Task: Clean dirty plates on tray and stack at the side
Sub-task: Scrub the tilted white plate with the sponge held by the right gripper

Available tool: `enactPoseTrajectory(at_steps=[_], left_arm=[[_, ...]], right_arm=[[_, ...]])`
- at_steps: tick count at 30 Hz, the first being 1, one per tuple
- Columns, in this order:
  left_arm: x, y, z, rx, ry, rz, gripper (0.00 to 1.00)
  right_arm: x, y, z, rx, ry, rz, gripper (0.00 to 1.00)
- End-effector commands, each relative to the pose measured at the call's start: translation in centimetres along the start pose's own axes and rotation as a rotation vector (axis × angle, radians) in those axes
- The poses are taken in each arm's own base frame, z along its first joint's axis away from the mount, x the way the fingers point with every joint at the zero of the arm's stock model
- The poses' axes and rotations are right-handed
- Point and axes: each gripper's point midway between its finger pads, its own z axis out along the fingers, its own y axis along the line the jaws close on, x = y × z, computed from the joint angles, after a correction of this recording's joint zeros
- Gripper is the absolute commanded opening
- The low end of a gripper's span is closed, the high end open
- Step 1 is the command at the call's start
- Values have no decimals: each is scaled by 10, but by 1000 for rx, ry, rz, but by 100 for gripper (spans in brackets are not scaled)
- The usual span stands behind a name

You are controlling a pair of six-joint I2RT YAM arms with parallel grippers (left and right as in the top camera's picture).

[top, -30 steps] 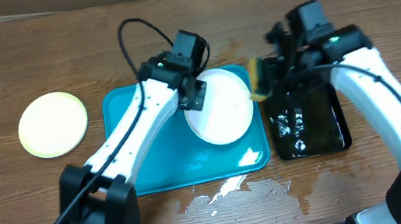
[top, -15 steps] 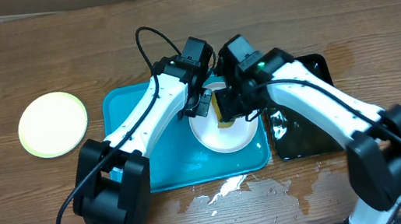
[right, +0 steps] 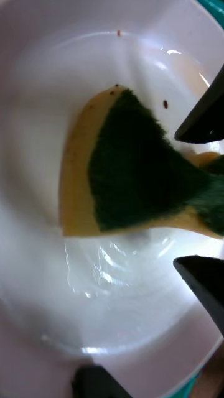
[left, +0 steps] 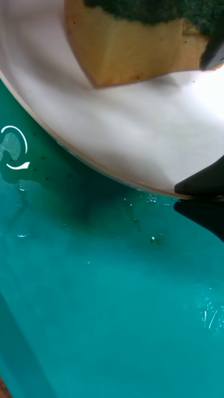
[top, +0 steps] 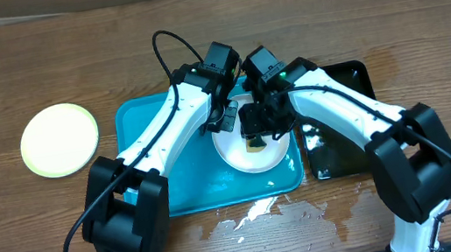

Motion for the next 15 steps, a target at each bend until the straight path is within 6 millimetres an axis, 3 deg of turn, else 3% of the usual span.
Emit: enactPoseTrajectory(at_steps=[1,3,6,10,12,15], left_arm=[[3,2,4,0,18,-16,4],[4,3,4,0,22,-16,4],[5,3,4,-1,25,-16,4],[5,3,4,-1,25,-19,4],[5,3,4,-1,25,-19,4],[5,3,4,-2,25,-19,4]], right_arm=[[0,-3,6,10,11,15,61],[4,-3,8,6,30,28,59],[10,-5,9,13,53,42,48],[16,-8,9,24,78,57,13],[18,-9,9,27,85,60,4],[18,-9,9,27,84,60,4]])
